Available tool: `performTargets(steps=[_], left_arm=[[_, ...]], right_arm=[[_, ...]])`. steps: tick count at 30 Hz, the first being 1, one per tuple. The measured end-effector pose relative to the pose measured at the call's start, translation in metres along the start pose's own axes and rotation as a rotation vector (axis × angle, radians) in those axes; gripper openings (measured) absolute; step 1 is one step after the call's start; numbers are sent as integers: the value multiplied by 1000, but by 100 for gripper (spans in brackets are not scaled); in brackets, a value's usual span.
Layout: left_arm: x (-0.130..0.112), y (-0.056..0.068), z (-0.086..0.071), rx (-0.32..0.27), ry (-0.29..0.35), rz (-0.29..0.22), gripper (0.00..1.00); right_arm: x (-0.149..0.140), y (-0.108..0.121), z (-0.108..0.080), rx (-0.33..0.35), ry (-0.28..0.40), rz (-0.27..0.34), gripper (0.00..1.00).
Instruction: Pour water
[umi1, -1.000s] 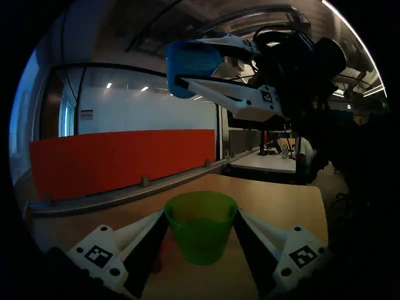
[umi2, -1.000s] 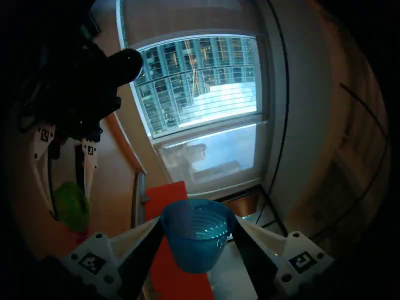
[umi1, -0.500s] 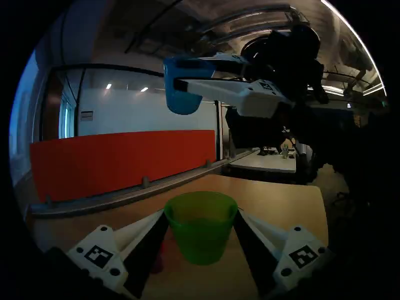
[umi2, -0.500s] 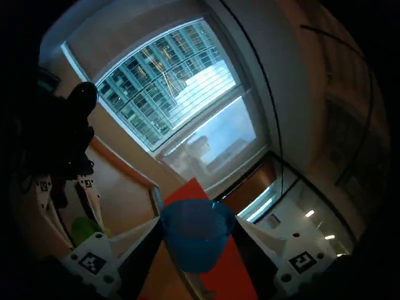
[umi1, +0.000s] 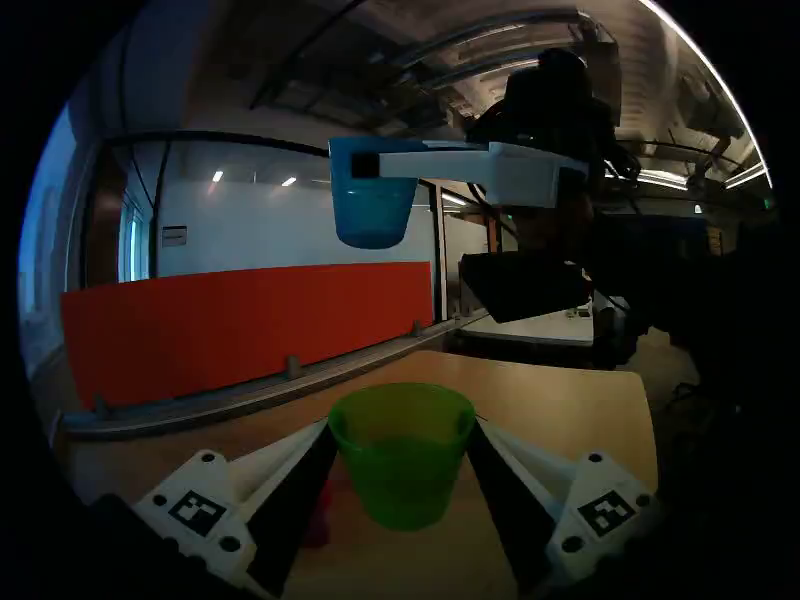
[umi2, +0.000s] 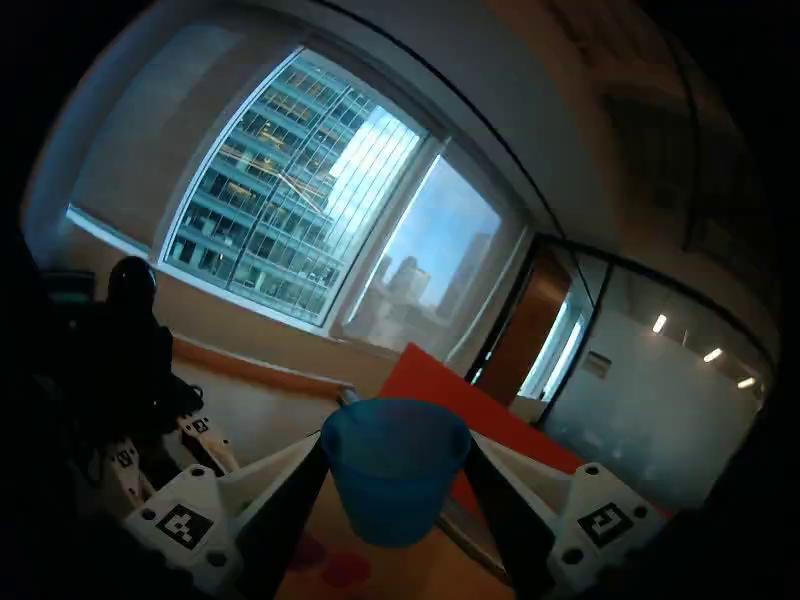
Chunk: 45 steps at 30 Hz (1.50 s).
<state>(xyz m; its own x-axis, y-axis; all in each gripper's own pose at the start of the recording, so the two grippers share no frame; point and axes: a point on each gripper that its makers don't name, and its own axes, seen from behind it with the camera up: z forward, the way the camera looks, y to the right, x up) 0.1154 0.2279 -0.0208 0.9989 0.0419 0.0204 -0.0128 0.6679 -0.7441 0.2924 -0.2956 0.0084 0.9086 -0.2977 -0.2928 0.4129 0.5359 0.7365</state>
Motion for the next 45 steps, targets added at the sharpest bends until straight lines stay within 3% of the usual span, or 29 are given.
performTargets(steps=[8, 15, 29, 38, 45], left_arm=[[2, 2, -2, 0, 0, 7, 86], [2, 1, -3, 5, 0, 4, 86], [-1, -4, -4, 16, -10, 8, 86], [-1, -9, -5, 27, -21, 14, 86], [-3, -13, -7, 36, -31, 13, 86]], right_arm=[[0, 4, -1, 30, -4, 212, 91], [7, 2, -2, 55, 5, 314, 91], [1, 3, -15, 55, 4, 337, 91], [-5, 18, -29, 29, 19, 362, 91], [-18, 28, -44, -3, -3, 347, 91]])
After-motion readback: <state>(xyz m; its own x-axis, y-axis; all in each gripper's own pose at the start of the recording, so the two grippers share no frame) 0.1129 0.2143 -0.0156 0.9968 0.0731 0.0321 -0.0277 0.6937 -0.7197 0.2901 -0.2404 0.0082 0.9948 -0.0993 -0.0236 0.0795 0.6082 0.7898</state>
